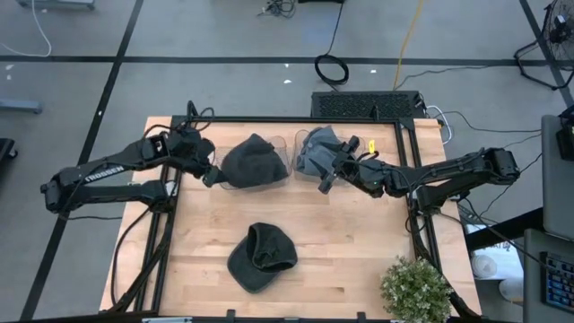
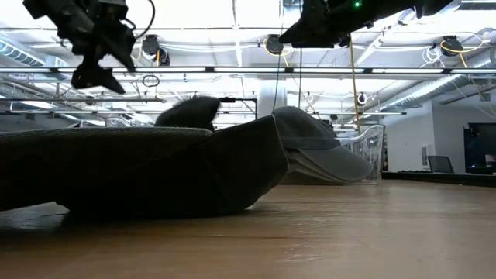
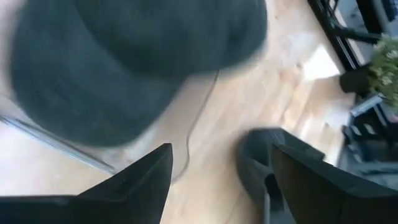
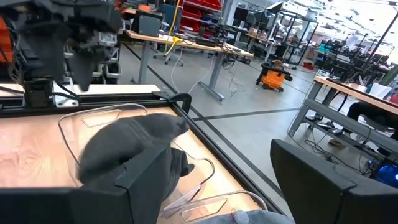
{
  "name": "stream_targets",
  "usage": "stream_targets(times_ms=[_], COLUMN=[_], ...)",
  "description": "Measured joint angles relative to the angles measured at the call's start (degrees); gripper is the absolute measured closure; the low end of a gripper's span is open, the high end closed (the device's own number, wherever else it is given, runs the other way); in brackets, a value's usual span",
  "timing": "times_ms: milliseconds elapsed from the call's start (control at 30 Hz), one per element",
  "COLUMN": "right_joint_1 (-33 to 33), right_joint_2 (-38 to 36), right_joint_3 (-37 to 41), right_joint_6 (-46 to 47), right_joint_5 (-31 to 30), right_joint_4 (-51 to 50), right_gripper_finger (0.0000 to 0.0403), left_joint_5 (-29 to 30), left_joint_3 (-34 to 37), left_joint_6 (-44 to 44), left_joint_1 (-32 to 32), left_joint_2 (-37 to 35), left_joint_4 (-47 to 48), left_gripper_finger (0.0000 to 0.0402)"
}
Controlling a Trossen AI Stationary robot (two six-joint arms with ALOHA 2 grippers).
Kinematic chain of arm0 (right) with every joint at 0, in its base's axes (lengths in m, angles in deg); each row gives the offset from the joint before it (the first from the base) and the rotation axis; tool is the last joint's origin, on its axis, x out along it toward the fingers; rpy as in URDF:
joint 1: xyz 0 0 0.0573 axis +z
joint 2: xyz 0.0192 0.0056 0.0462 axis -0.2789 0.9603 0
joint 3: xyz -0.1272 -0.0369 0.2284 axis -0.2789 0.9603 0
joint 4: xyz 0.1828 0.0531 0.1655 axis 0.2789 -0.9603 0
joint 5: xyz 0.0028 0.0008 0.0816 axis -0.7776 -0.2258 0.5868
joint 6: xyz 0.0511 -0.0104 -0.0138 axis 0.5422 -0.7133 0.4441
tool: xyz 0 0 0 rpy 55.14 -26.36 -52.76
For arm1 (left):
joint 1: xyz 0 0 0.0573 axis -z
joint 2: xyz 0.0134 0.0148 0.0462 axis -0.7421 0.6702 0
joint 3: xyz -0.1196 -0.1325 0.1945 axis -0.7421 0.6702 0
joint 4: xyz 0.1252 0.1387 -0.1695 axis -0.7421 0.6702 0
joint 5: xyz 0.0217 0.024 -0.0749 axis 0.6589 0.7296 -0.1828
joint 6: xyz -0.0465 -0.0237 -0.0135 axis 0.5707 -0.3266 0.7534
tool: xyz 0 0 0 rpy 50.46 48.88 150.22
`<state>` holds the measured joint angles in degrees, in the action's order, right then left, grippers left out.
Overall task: Pick & Place hat
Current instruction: Put the top black cap into the left transparent bin
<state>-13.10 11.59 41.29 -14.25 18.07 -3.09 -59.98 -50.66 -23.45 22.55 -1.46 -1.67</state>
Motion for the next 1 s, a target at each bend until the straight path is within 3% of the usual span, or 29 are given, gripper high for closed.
stream_targets(times_ms=[300, 467, 600, 833, 1000], right_joint_1=[0.0, 0.0, 0.0, 0.0, 0.0], right_joint_2=[0.0, 0.0, 0.0, 0.0, 0.0], right_joint_3=[0.0, 0.0, 0.0, 0.0, 0.0], right_joint_6=[0.0, 0.0, 0.0, 0.0, 0.0], right_joint_5=[0.0, 0.0, 0.0, 0.0, 0.0], right_joint_4=[0.0, 0.0, 0.0, 0.0, -0.1], right_gripper_finger=[0.0140, 0.0140, 0.0140, 0.0140, 0.0140], left_joint_5=[16.3, 18.5, 18.6, 24.0, 26.9], left_joint_3=[-3.3, -3.3, -3.3, -3.3, -3.3], left_joint_6=[-8.2, -11.3, -13.9, -17.3, -18.2], left_joint_1=[-0.1, 0.6, 2.9, 5.0, 4.4], left_joint_2=[1.2, 5.9, 12.5, 26.6, 35.4], left_joint_4=[0.4, -2.3, -5.9, -12.6, -18.5], left_gripper_finger=[0.0121, 0.0133, 0.0196, 0.0377, 0.0377])
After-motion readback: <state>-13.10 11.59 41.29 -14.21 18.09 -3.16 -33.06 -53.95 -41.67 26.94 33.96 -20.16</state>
